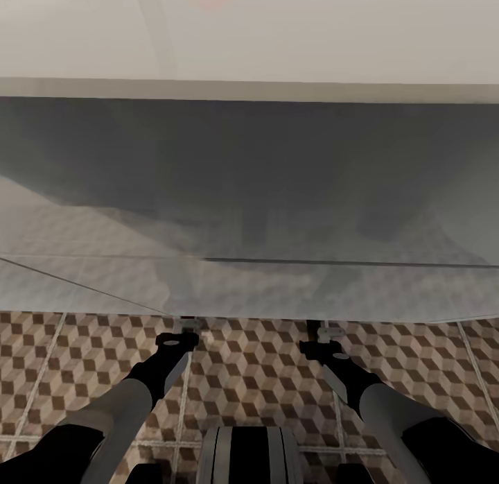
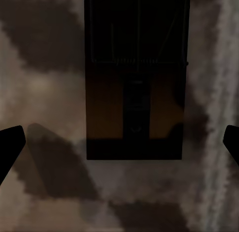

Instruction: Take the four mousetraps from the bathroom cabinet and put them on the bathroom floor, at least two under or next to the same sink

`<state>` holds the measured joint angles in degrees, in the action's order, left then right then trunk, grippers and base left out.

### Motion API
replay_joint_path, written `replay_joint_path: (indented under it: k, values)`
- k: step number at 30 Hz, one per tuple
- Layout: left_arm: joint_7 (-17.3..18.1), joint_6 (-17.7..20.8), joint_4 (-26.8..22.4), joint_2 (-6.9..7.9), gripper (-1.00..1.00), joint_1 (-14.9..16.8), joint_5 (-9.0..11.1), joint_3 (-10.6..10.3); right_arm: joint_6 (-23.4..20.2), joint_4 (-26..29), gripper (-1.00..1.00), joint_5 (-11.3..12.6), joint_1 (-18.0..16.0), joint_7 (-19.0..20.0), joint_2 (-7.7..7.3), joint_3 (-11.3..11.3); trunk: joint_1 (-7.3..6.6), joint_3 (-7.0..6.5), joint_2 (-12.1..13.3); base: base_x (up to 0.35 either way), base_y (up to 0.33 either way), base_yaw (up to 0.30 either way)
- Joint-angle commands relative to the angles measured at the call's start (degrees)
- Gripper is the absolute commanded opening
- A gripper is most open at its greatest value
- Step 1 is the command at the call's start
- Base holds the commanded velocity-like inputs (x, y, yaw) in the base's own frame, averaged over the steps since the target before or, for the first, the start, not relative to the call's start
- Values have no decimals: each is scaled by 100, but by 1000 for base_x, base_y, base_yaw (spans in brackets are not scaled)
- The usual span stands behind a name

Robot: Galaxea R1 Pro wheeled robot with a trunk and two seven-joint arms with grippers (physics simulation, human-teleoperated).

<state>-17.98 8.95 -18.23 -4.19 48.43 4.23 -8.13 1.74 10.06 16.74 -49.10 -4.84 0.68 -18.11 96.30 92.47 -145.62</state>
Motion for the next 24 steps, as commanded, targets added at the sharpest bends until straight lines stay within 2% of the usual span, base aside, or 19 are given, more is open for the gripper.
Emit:
replay_joint_path:
  k: [1,17,24]
  values:
    - [-39,26,-24,4,100,0,44,-47,18,-4,100,59,-3,-26,-2,-48,-1,3,-1,0,0,0]
    - [5,-202,-106,28,100,0,43,-55,48,-4,100,57,-3,-26,-7,-44,-1,3,-1,-3,0,0]
    - [28,-218,-143,35,100,0,48,-52,52,-4,100,57,-3,-26,-6,-44,-1,3,-1,-177,0,0]
